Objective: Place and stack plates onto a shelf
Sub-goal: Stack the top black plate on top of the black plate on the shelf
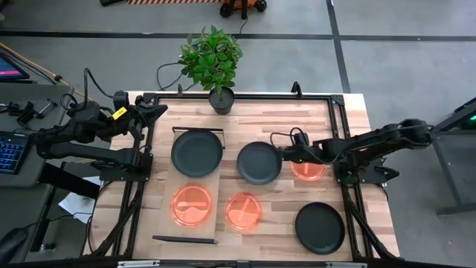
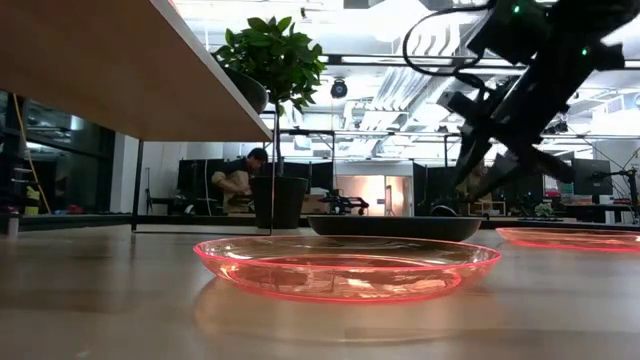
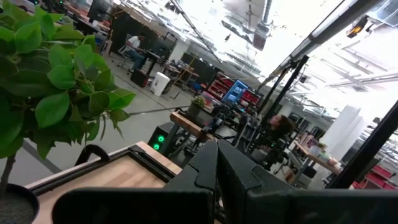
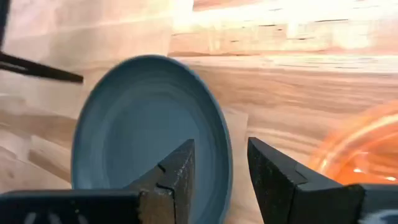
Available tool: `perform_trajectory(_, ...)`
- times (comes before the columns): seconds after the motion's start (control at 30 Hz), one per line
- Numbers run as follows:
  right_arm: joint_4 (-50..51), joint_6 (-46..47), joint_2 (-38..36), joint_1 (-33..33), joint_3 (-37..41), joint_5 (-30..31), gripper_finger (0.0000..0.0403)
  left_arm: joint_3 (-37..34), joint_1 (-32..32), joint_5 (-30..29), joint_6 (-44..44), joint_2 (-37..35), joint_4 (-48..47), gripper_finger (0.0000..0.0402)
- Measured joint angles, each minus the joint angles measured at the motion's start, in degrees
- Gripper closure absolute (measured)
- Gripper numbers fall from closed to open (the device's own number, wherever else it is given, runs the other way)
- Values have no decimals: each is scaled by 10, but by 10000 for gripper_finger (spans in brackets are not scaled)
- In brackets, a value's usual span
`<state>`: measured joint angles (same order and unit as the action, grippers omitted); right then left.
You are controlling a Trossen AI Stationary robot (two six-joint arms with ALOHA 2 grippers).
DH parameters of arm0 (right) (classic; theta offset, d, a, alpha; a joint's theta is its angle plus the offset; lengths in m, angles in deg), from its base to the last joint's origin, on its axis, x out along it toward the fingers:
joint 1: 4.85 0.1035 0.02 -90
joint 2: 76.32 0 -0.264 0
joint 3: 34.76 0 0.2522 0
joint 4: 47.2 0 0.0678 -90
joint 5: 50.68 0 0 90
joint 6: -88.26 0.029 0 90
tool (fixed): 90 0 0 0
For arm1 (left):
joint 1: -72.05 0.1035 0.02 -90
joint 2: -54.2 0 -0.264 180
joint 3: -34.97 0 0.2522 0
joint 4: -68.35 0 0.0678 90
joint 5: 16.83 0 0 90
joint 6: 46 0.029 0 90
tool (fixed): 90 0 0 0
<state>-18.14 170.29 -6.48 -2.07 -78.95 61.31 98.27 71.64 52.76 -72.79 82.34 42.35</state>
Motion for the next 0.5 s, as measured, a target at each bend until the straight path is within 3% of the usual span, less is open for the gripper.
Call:
perform_trajectory(0.3,-37,-61,32,-40,6,-15,274,0,0,-4,0,0,0,402)
perform_trajectory(0.5,-89,-113,80,-54,5,-86,274,0,0,-14,0,0,-2,402)
